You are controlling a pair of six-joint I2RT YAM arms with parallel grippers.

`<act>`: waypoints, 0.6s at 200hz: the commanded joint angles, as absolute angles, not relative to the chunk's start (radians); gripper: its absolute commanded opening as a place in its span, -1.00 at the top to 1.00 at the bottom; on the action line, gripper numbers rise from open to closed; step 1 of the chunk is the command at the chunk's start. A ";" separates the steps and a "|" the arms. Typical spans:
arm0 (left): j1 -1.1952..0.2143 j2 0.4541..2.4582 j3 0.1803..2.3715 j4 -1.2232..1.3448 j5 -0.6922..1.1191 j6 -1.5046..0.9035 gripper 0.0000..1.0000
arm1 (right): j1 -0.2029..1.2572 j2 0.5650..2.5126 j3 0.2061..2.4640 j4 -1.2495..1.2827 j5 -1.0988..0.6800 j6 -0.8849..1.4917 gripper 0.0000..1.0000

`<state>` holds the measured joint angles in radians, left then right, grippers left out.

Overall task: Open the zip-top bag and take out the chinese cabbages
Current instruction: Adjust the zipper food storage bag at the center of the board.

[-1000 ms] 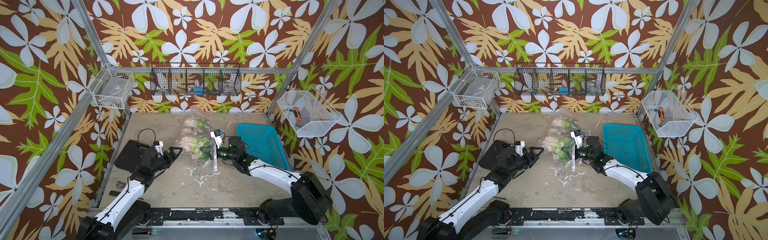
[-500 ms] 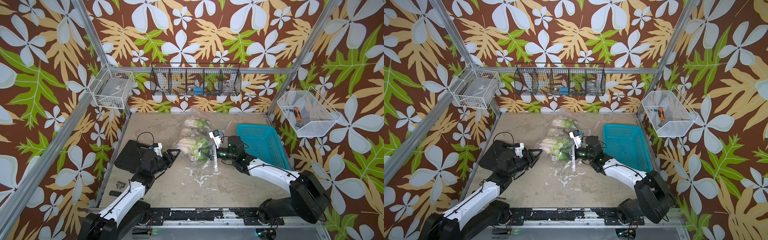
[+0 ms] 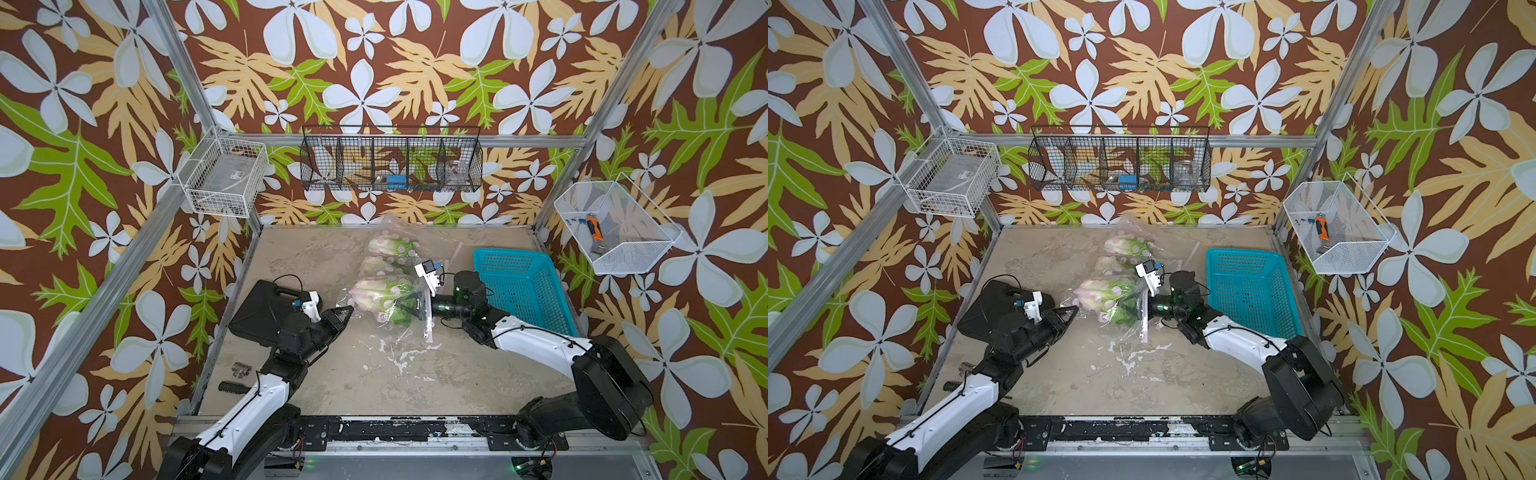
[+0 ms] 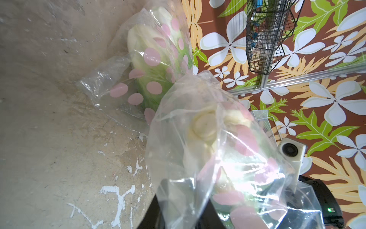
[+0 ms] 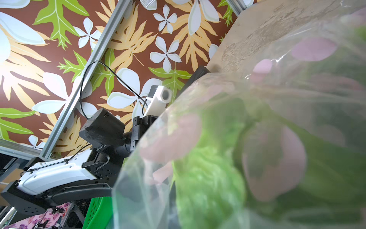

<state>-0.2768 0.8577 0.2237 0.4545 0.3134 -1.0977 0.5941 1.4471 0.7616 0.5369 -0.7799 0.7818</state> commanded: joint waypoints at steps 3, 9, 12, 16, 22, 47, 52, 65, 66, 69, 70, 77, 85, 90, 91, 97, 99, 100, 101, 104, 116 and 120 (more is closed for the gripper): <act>-0.276 0.806 0.182 0.415 0.181 -1.077 0.78 | 0.595 1.442 0.765 0.571 -0.820 0.810 1.00; -0.276 0.782 0.165 0.414 0.160 -1.087 0.87 | 0.595 1.443 0.761 0.579 -0.830 0.818 1.00; -0.276 0.770 0.158 0.413 0.147 -1.093 0.90 | 0.595 1.442 0.760 0.581 -0.834 0.821 1.00; -0.275 0.751 0.149 0.410 0.136 -1.100 0.95 | 0.595 1.442 0.758 0.581 -0.837 0.823 1.00; -0.276 0.718 0.137 0.400 0.109 -1.104 1.00 | 0.595 1.441 0.755 0.583 -0.847 0.826 1.00; -0.276 0.581 0.127 0.315 0.011 -1.071 1.00 | 0.597 1.432 0.738 0.577 -0.869 0.828 1.00; -0.276 0.559 0.131 0.288 -0.009 -1.060 1.00 | 0.597 1.429 0.734 0.573 -0.873 0.827 1.00; -0.275 0.515 0.138 0.230 -0.046 -1.026 1.00 | 0.598 1.426 0.725 0.565 -0.887 0.827 1.00; -0.275 0.512 0.139 0.228 -0.047 -1.024 1.00 | 0.598 1.425 0.725 0.565 -0.889 0.827 1.00; -0.275 0.505 0.141 0.220 -0.052 -1.014 1.00 | 0.599 1.424 0.723 0.563 -0.892 0.827 1.00; -0.275 0.503 0.141 0.216 -0.055 -1.012 1.00 | 0.599 1.424 0.722 0.562 -0.892 0.827 1.00; -0.276 0.490 0.144 0.194 -0.066 -0.995 1.00 | 0.601 1.424 0.717 0.565 -0.902 0.829 1.00; -0.276 0.481 0.141 0.186 -0.069 -0.978 1.00 | 0.604 1.424 0.709 0.574 -0.915 0.838 1.00; -0.275 0.479 0.139 0.184 -0.071 -0.968 1.00 | 0.607 1.425 0.704 0.584 -0.925 0.844 1.00; -0.275 0.479 0.138 0.183 -0.071 -0.966 1.00 | 0.607 1.425 0.702 0.587 -0.927 0.845 1.00; -0.275 0.479 0.137 0.182 -0.072 -0.955 1.00 | 0.610 1.427 0.697 0.606 -0.944 0.857 1.00; -0.275 0.478 0.137 0.182 -0.072 -0.952 1.00 | 0.610 1.428 0.693 0.614 -0.948 0.861 1.00; -0.275 0.478 0.136 0.182 -0.072 -0.950 1.00 | 0.610 1.429 0.692 0.618 -0.952 0.865 1.00; -0.275 0.478 0.136 0.183 -0.071 -0.947 1.00 | 0.611 1.430 0.690 0.623 -0.955 0.868 1.00; -0.276 0.479 0.134 0.185 -0.070 -0.939 1.00 | 0.612 1.433 0.687 0.635 -0.963 0.877 1.00; -0.275 0.484 0.137 0.188 -0.069 -0.911 1.00 | 0.616 1.440 0.669 0.703 -0.990 0.921 1.00; -0.276 0.489 0.140 0.187 -0.069 -0.900 1.00 | 0.616 1.441 0.663 0.727 -1.001 0.937 1.00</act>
